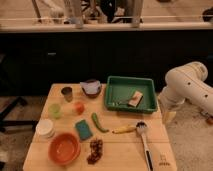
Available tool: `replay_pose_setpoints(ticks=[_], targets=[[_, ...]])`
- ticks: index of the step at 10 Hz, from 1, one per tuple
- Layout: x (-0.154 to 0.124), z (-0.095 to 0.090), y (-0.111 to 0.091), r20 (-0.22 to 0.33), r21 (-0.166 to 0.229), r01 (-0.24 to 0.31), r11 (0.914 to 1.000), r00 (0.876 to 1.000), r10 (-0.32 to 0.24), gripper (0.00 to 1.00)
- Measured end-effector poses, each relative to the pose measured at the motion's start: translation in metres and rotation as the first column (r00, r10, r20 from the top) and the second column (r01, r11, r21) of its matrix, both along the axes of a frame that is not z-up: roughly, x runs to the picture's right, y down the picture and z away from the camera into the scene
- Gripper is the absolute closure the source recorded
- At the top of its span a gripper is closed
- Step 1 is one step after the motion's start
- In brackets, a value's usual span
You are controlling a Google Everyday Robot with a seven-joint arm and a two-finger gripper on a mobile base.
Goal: Place fork in table surface
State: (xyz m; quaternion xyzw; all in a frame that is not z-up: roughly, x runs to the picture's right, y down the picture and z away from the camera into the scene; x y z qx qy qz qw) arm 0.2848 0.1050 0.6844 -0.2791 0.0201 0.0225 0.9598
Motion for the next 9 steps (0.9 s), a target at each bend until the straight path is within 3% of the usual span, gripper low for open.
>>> replay_pose_setpoints(ticks=[7, 9], targets=[[0.0, 0.002, 0.0, -0.012, 0.005, -0.004, 1.0, 1.0, 0.004, 0.2], [-0.013, 0.009, -0.005, -0.011, 0.015, 0.0, 0.9999, 1.0, 0.0, 0.2]])
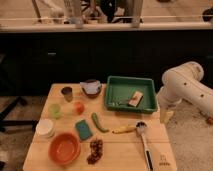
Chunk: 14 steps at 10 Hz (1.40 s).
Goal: Place fork in table surface
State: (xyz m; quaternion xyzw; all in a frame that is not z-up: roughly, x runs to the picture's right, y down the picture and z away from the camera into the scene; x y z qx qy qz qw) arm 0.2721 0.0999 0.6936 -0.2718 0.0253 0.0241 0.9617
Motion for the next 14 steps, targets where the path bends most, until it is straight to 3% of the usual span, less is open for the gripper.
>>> replay_pose_setpoints(ticks=[9, 14], targets=[[-0.023, 0.03, -0.022, 0.017, 0.019, -0.009, 0.9998, 1.0, 0.008, 0.2], [-0.044, 0.053, -0.033, 0.008, 0.0, 0.045, 0.999, 0.999, -0.045, 0.2]])
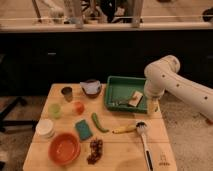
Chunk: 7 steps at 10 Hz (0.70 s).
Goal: Place fork in table surface
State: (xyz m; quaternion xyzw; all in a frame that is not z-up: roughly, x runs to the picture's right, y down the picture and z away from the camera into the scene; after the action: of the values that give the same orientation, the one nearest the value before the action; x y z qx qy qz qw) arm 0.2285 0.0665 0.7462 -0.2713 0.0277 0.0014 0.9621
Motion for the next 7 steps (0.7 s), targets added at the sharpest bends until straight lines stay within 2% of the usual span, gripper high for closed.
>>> replay_pose_setpoints(ticks=[4, 7], targets=[[-0.019, 0.022, -0.009, -0.024, -0.015, 0.054, 0.9984, 0.998, -0.055, 0.2], [-0.017, 0.021, -0.007, -0.03, -0.02, 0.053, 0.9984, 0.998, -0.053, 0.2]])
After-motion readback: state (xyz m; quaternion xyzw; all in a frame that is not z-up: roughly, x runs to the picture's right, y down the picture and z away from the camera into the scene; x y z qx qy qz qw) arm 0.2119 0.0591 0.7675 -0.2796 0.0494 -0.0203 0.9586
